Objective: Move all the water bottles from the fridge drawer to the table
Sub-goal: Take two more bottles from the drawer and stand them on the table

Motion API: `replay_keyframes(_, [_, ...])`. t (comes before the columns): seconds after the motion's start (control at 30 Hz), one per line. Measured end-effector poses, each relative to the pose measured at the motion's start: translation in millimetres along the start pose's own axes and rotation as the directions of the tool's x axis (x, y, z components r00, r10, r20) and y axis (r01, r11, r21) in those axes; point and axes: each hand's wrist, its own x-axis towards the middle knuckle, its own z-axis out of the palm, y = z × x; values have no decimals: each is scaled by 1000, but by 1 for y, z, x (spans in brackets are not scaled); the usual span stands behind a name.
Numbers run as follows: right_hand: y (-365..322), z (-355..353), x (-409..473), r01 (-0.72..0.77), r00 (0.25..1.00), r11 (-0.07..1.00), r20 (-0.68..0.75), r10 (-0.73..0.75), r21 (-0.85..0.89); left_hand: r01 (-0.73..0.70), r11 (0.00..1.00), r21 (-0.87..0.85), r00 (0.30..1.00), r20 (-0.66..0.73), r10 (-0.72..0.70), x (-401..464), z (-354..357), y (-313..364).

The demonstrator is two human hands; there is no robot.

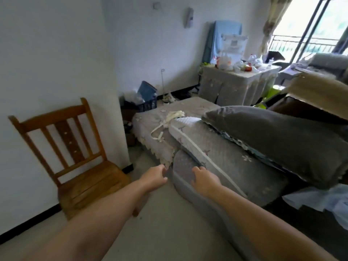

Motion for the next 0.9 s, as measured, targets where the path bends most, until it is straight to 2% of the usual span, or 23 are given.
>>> replay_keyframes(0.17, [-64,-10,84,235,971,971,58,-233,-38,164,986,-28,974,-154,-166,6,-45,-51])
replay_keyframes(0.27, [-126,-4,115,405,911,912,116,-396,-66,280,957,-81,924,-246,-292,-18,-63,-97])
replay_keyframes(0.4, [-231,23,120,611,783,790,185,-594,-50,471,866,-169,814,-296,-500,-71,-79,-167])
replay_keyframes(0.57, [-352,61,92,831,551,553,212,-807,-57,674,704,-227,633,-315,-707,-149,-98,-244])
replay_keyframes(0.63, [-403,76,76,882,469,464,235,-851,-78,708,652,-271,570,-326,-754,-183,-104,-282])
replay_keyframes(0.7, [-452,89,63,907,420,412,251,-872,-89,725,620,-300,528,-336,-780,-214,-115,-317])
replay_keyframes(0.8, [-514,102,46,922,387,374,278,-879,-101,728,602,-328,487,-369,-791,-255,-134,-358])
replay_keyframes(0.9, [-589,111,25,947,321,301,285,-903,-111,755,555,-350,406,-415,-814,-310,-161,-401])
